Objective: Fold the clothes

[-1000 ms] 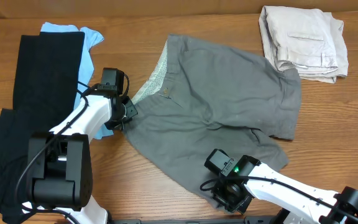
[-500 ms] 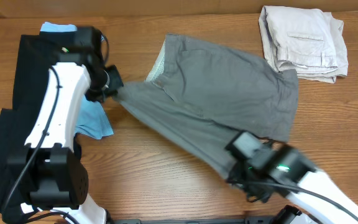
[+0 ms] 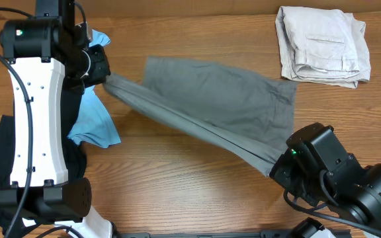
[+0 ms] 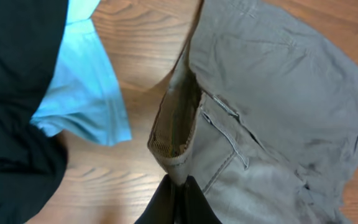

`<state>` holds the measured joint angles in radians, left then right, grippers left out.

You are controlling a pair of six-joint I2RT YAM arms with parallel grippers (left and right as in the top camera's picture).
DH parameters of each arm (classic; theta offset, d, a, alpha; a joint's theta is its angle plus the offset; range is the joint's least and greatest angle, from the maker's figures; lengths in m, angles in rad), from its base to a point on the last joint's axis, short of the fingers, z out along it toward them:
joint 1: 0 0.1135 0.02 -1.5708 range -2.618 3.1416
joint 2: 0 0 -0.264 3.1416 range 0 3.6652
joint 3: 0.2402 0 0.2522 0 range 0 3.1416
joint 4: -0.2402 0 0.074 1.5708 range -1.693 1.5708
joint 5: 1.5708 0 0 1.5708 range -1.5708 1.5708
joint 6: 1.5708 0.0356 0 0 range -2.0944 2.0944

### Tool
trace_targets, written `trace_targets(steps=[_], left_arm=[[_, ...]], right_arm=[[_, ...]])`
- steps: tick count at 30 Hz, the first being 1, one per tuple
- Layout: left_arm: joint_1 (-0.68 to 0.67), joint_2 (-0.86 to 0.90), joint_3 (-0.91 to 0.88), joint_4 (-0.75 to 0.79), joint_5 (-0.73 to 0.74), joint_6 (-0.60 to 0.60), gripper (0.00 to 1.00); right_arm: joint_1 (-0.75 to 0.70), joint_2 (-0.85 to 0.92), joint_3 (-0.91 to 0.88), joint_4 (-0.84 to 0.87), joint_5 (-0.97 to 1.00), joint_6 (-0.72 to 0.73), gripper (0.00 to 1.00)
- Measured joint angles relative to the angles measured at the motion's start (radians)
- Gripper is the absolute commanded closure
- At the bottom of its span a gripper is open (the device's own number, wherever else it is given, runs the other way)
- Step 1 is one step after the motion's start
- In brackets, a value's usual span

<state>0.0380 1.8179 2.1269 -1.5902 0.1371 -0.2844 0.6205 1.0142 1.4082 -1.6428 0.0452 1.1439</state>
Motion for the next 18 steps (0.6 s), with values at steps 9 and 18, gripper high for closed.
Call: trace_targets(steps=[9,18], left_arm=[[-0.023,0.0,-0.024,0.138,0.001,0.004,0.96],[-0.093,0.023,-0.068,0.364,-0.045,0.004,0.96]], right_arm=[[-0.114,0.181,0.007,0.045,0.089,-0.042,0.96],[-0.324,0.33,0.007,0.277,0.135,-0.229,0.96]])
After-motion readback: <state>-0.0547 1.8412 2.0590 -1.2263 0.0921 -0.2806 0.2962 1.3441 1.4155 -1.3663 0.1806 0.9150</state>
